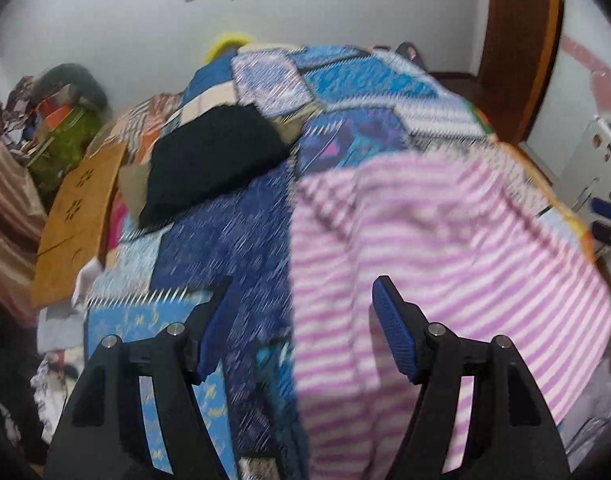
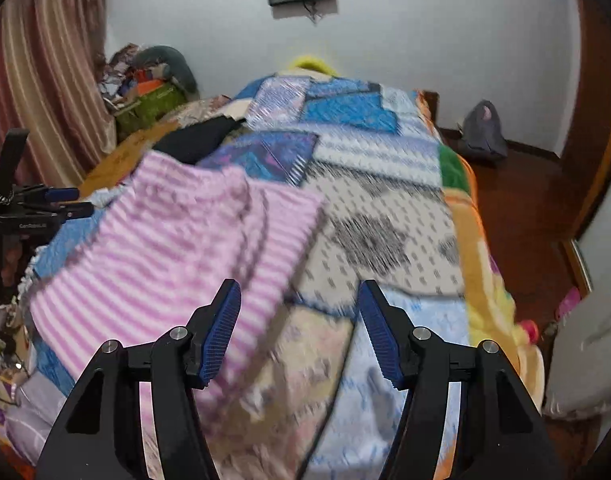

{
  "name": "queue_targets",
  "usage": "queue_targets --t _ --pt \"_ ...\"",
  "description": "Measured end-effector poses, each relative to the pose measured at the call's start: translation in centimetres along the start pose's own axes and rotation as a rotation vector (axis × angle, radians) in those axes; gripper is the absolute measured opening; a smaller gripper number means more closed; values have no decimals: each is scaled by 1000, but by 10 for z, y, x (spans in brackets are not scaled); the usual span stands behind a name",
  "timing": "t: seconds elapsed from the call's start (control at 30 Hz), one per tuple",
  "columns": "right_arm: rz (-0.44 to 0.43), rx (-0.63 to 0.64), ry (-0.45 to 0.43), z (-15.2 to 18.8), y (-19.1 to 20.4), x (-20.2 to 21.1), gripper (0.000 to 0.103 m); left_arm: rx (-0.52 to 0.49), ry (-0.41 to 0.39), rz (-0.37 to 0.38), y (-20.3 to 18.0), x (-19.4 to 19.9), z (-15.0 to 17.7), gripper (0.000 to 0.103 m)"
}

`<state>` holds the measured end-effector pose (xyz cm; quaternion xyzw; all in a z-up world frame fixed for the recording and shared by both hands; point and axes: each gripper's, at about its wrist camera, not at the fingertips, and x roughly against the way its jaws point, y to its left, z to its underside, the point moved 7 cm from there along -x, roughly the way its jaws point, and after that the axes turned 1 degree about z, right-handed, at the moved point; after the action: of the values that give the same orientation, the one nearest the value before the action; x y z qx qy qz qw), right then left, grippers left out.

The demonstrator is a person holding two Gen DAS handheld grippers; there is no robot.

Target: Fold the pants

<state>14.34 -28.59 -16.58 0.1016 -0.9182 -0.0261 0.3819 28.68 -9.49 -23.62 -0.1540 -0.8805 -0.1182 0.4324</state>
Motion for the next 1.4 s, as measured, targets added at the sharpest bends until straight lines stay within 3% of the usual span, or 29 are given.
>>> queue_targets --t 0.27,0.37,0.4,0.47,0.57,0.63,0.73,0.83,0.93,1.07,1.13,1.27,1.37,1.4 --pt "-126 92 28 -42 46 -61 58 -62 56 134 -38 -53 -39 67" --pt "-149 105 76 -45 50 -93 58 -56 95 187 -44 -74 -40 42" --pt "-156 100 91 -44 49 -101 57 -48 90 184 -43 -79 -42 38" --pt "-189 84 121 -42 47 -118 36 -41 72 192 -41 -81 -46 30" --pt "-221 62 102 -41 44 -123 25 -35 52 200 -37 -81 -53 23" --pt "-212 67 69 -45 43 -119 14 -54 43 185 -37 -81 -57 22" --pt "-176 88 16 -53 40 -110 7 -70 25 154 -41 -81 -65 21" --pt "-136 95 11 -53 33 -112 6 -35 33 145 -37 -88 -70 22" --pt "-119 79 70 -43 22 -130 6 -22 74 141 -31 -101 -69 27" --pt "-104 78 78 -47 17 -122 7 25 51 123 -9 -84 -80 42" --pt "-103 69 83 -50 13 -112 13 62 6 105 5 -64 -90 42" --pt "-80 86 54 -60 9 -85 15 8 -49 49 12 -31 -97 43" --pt "-126 92 43 -63 19 -70 23 -27 -41 77 -2 -22 -86 43" --pt "-139 99 43 -63 24 -67 32 -46 -35 91 -10 -21 -80 43"
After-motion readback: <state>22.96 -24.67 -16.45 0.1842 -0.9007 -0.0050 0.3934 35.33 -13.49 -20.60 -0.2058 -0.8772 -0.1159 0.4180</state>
